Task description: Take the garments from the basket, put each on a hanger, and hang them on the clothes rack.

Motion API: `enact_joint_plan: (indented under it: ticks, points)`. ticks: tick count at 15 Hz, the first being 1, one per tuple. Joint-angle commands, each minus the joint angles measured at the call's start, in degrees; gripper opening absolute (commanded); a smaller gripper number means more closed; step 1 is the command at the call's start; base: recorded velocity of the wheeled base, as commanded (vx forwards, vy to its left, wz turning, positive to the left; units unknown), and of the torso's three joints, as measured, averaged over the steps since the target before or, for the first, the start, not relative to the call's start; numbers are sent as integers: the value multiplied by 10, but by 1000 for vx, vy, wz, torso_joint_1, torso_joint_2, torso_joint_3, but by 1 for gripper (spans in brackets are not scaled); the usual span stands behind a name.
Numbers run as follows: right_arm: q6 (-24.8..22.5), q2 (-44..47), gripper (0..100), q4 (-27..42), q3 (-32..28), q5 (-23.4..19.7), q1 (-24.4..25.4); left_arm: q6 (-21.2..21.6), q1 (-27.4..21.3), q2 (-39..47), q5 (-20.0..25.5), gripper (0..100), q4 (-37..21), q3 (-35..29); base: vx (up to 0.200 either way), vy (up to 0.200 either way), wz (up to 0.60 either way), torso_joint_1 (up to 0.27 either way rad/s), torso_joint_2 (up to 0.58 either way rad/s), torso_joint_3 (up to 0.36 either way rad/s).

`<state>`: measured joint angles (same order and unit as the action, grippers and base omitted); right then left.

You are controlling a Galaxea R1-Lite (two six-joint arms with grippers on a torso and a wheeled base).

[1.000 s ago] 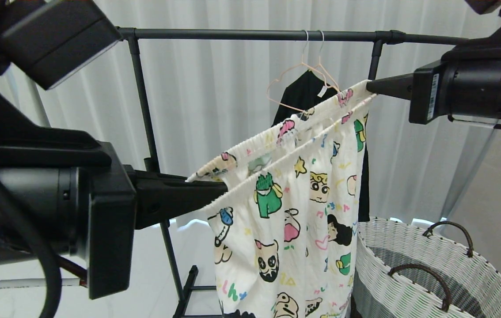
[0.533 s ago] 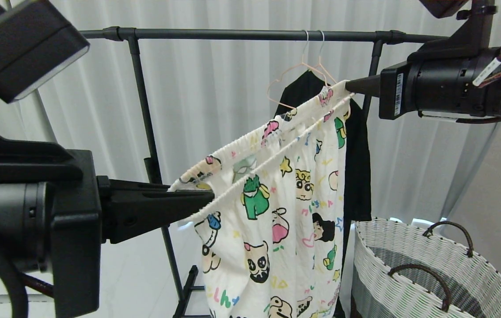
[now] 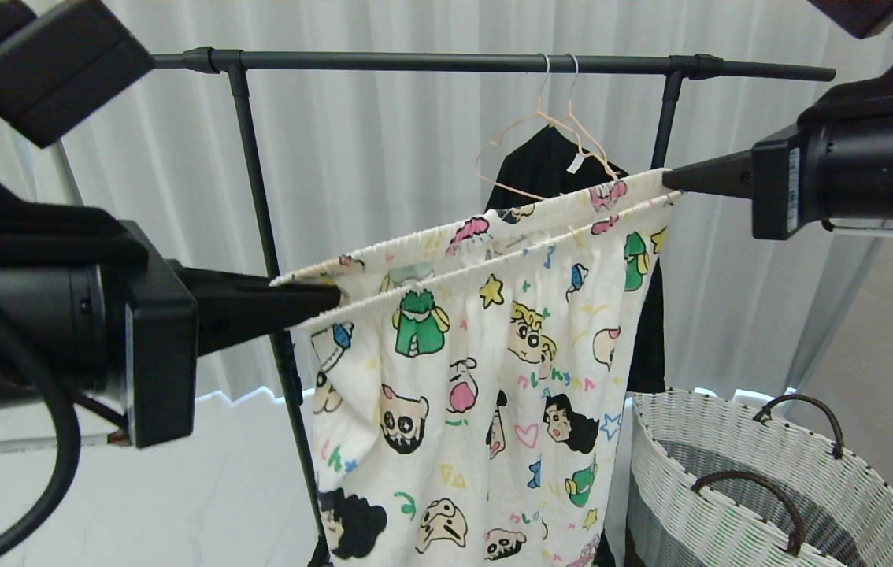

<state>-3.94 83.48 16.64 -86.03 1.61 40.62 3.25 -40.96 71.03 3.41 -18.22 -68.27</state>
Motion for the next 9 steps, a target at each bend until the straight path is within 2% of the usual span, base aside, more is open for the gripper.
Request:
enact_joint_plan:
  ticks: [1,4,9]
  points:
    - [0,-53,0,44,1,-6,10,1,41,36,-1,0,10,-36,0,0,0,0,0,0]
    - [-1,-82,0,112,2,-28,44,2,62,75,-2,0,35,-84,0,0,0,0,0,0]
    - [-1,-83,0,112,20,-25,46,2,62,76,-18,0,35,-81,0,0,0,0,0,0]
